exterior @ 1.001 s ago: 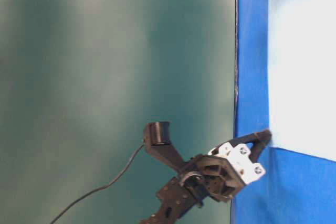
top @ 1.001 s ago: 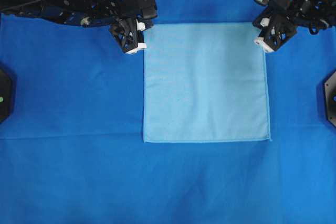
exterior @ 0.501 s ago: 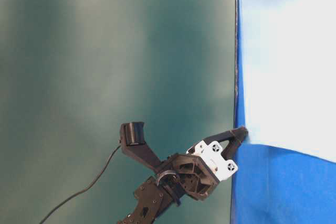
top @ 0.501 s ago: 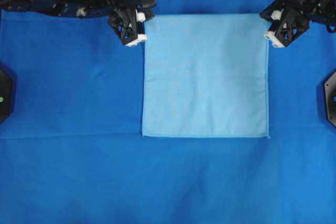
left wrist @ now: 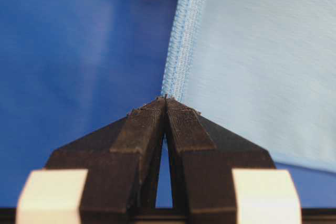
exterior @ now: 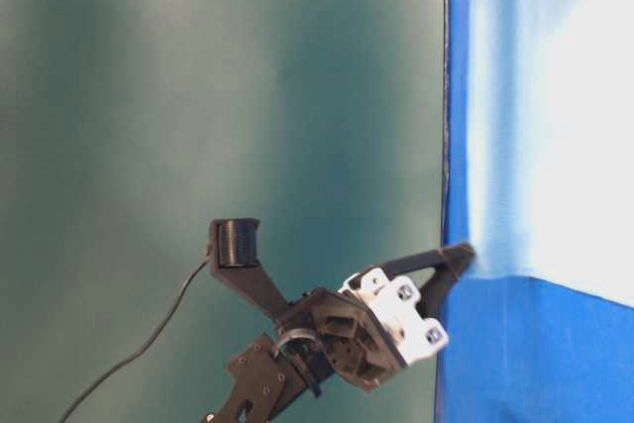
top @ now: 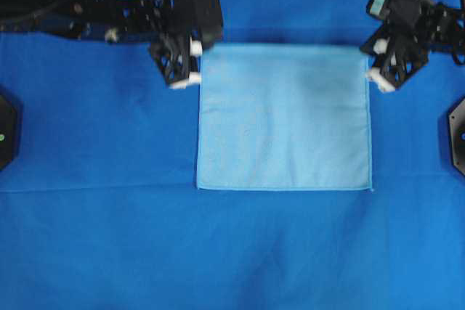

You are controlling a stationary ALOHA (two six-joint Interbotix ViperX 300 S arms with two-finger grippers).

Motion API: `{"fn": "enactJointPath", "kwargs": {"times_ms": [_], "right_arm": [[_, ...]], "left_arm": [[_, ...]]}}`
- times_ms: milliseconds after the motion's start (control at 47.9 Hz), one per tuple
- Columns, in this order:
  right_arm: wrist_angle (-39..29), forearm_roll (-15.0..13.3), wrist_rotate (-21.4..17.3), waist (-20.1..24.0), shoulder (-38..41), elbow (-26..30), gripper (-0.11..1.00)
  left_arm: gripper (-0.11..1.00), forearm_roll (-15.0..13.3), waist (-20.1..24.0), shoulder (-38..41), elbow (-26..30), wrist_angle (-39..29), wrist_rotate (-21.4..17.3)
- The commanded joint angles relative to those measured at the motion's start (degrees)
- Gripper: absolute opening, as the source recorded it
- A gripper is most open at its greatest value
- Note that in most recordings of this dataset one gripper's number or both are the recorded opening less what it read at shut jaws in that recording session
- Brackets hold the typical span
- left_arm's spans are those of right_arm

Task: Fold the light blue towel.
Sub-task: 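Grasp far corners and fold them toward the near edge, then lay the folded edge down and open both grippers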

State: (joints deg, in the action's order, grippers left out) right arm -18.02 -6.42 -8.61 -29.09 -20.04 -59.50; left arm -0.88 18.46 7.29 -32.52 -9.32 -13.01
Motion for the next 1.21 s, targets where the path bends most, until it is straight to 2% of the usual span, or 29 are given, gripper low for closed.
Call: {"fn": "enactJointPath", "kwargs": {"times_ms": [0,209,375,521,751,960,1189], "right_arm": [[-2.3,0.4,-2.4,4.1,-1.8,0.0,0.01],[-5.2,2.2,-10.2,14.6,-2.9,-1.3,0.01],[-5.6,2.3,-16.6,23.0,-2.9,-1.7,0.01],[-5.4,2.3,-21.4,28.9,-2.9,-1.8,0.01],[-4.0,2.2,-26.3,37.3,-2.0,-1.7,0.01],[-1.8,2.3,-28.1,41.3,-1.0,-1.2,0.01],[-1.3,2.3,-28.6,41.8,-0.6,-0.9,0.01]], "left_arm": [[0.0,-0.1,-2.5,-1.6,0.2,-2.3,0.4],[0.0,-0.2,-9.6,-1.6,-0.6,-3.9,2.8],[0.0,-0.3,-15.1,-1.4,-0.9,-3.4,3.4],[0.0,-0.3,-19.2,-1.2,-1.0,-2.3,5.8],[0.0,-0.3,-24.1,-1.1,-1.8,-1.3,9.2],[0.0,-0.3,-26.0,-1.1,-1.8,-0.5,9.6],[0.0,-0.3,-26.2,-1.1,-1.8,1.5,9.5]]}}
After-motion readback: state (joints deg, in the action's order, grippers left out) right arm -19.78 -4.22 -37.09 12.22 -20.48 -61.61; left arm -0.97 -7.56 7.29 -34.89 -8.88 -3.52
